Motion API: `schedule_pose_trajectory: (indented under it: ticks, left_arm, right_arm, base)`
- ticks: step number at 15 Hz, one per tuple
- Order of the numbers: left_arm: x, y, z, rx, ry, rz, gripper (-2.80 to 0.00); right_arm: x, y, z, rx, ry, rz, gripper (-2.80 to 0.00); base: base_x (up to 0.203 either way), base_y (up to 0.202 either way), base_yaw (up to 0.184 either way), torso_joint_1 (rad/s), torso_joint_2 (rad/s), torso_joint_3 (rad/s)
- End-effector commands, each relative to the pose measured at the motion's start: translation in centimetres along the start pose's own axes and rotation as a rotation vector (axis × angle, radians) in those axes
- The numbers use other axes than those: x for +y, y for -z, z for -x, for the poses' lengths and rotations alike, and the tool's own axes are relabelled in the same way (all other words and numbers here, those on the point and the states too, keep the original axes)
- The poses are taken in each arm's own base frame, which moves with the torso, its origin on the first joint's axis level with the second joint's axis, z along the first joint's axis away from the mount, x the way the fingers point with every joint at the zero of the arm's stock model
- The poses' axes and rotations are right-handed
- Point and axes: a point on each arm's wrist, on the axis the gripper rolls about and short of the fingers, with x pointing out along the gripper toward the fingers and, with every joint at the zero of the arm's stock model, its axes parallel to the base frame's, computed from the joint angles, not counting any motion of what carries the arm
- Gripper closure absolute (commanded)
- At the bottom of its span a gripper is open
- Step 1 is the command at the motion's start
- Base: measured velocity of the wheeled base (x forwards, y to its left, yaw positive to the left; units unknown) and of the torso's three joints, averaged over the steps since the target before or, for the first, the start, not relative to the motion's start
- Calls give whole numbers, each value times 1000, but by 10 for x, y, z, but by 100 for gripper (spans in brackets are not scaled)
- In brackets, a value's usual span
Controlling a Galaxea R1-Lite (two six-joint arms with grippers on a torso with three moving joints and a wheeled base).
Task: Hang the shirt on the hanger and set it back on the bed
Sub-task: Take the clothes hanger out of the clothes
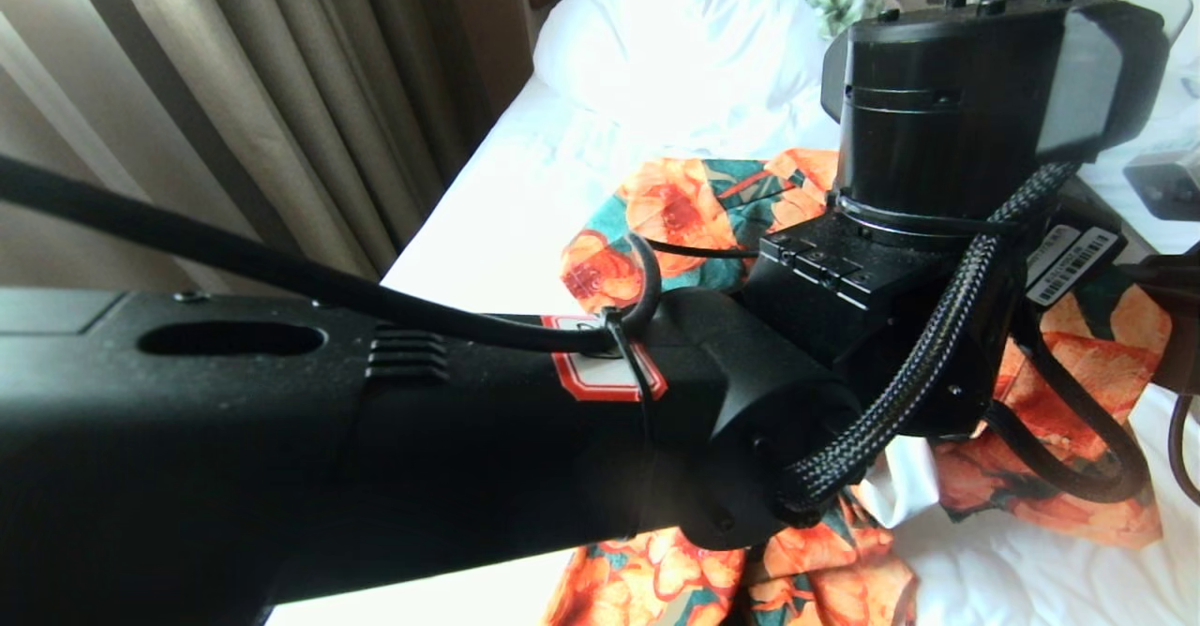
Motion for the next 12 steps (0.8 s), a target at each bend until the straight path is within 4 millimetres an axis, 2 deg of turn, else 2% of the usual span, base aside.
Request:
schedule_pose_trajectory:
  ticks: [1, 5, 6, 12]
  left_arm:
    - [2, -3, 1, -5, -7, 1, -280]
    - [3, -6, 2, -21, -13, -13, -280]
    - [3, -6, 2, -32, -18, -12, 0]
    - [3, -6, 1, -35, -19, -10, 0]
  right_arm:
    - [3, 0, -2, 2, -18, 5, 0]
    - [5, 0, -2, 2, -18, 8, 0]
    - [4, 0, -2, 2, -18, 7, 0]
    - [5, 0, -2, 2, -18, 8, 0]
  base:
    - [0, 0, 0, 0, 0, 0]
    - [0, 0, 0, 0, 0, 0]
    - [0, 0, 0, 0, 0, 0]
    - [0, 0, 0, 0, 0, 0]
